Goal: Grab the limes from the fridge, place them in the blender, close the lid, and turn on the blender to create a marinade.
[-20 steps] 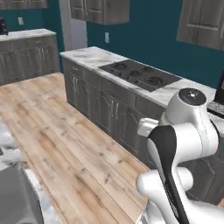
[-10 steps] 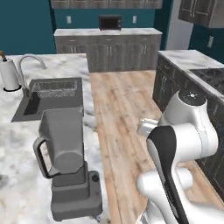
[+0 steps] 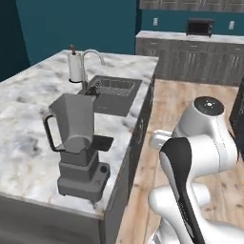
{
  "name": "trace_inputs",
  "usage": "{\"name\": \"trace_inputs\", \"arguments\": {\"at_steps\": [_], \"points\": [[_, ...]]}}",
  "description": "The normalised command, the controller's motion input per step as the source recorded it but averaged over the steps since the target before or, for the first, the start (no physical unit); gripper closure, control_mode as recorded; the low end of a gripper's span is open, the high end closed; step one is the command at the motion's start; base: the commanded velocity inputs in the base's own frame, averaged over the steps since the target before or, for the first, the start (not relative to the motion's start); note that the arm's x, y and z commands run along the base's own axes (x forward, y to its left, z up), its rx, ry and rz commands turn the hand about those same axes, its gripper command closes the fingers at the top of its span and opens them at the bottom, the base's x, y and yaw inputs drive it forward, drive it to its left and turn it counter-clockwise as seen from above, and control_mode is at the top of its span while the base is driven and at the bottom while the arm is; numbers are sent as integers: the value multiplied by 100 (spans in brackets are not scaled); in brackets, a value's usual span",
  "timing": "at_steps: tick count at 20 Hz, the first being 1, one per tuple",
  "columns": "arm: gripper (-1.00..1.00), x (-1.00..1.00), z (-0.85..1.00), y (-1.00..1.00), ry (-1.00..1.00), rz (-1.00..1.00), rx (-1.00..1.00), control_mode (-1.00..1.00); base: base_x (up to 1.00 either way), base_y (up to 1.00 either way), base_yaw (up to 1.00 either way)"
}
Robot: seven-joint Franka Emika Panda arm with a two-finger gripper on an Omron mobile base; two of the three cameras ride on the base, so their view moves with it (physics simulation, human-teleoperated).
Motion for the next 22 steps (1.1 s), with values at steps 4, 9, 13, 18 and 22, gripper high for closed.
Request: {"name": "trace_inputs", "arguments": {"at_steps": [4,9,13,18,22], "points": [[100,0,0,0,0,0,0,100,2,-68,67],[100,0,0,0,0,0,0,100,68,-42,71],[100,0,0,0,0,0,0,100,51,-55,68],[100,0,0,0,0,0,0,100,1,-32,62],[100,0,0,0,0,0,0,100,28,0,61]]}}
